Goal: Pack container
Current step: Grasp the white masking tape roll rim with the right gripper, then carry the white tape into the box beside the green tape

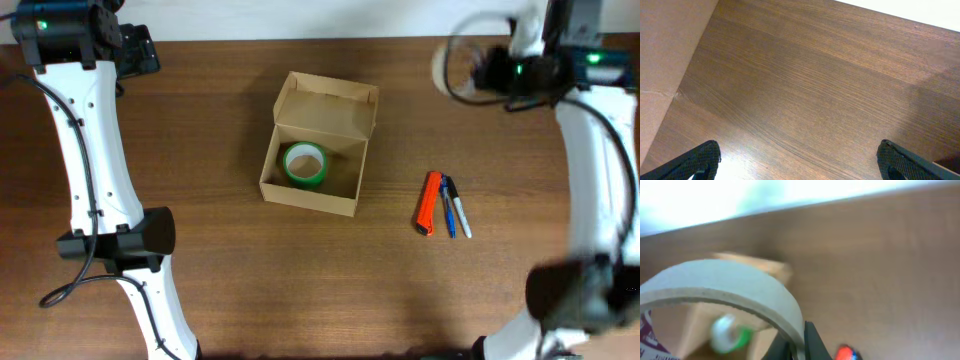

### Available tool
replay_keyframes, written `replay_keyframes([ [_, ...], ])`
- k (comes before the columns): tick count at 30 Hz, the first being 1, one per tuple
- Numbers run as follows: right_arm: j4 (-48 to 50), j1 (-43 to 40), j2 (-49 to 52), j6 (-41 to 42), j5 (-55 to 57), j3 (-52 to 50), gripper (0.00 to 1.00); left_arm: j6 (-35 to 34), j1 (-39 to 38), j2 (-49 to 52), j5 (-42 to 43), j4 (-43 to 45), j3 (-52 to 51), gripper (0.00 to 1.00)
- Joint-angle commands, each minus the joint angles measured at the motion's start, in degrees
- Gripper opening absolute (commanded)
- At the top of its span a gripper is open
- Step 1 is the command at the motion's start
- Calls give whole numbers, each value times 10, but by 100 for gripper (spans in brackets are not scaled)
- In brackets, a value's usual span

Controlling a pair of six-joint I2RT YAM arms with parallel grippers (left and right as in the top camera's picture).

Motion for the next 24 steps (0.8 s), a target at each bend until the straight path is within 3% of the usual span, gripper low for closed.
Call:
replay_keyframes([
  [1, -63, 91, -53, -121, 37, 75, 4, 5, 2, -7, -8, -2, -4, 100],
  [7, -111, 259, -57, -126, 168, 76, 4, 5, 2, -7, -8, -2, -4, 100],
  [13, -52, 386, -52, -113, 257, -23, 4, 5, 2, -7, -8, -2, -4, 100],
  [19, 83, 410, -31, -67, 303, -190, 5, 5, 2, -7, -8, -2, -4, 100],
  [24, 112, 400, 55, -22, 301, -204, 5, 5, 2, -7, -8, -2, -4, 100],
])
